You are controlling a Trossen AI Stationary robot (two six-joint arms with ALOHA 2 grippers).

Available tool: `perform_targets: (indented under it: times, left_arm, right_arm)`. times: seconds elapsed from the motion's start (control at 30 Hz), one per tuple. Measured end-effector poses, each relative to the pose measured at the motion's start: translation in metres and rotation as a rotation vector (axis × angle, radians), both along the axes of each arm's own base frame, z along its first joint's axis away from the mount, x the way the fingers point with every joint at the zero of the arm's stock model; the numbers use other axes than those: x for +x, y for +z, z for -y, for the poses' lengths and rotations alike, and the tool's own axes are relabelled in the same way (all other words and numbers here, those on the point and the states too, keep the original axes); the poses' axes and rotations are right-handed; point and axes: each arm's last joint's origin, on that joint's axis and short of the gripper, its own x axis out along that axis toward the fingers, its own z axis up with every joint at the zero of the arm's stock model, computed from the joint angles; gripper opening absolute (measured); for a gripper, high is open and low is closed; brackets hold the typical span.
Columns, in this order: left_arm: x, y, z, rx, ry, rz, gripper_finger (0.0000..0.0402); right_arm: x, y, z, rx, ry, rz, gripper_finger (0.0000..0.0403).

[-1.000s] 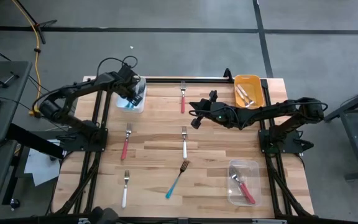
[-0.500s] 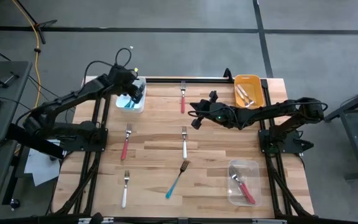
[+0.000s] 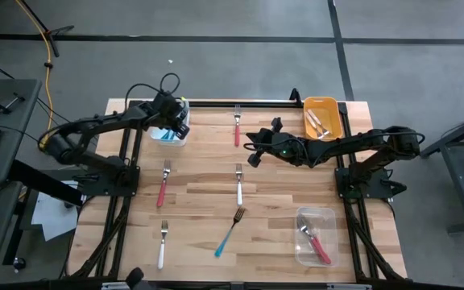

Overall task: Sort silverware by color (type)
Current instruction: Put the top blue fork into the white bin

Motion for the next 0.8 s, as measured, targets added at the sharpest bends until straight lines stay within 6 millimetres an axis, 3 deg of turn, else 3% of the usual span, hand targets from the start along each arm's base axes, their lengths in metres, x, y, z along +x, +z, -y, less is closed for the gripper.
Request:
perform_targets:
  times: [0.4,0.8]
  left_arm:
    - [-0.006,-0.026,-0.020,-0.039,0.047,-0.055,0.0001]
    - [-0.017,-0.012,-0.027,0.006,0.122,-0.004,0.0001]
  right_arm:
    - [0.000,-0.001,0.000,0.000,0.000,-0.008,0.0000]
    - [-0.001,-0.002,0.000,0.003,0.000,-0.023,0.0000]
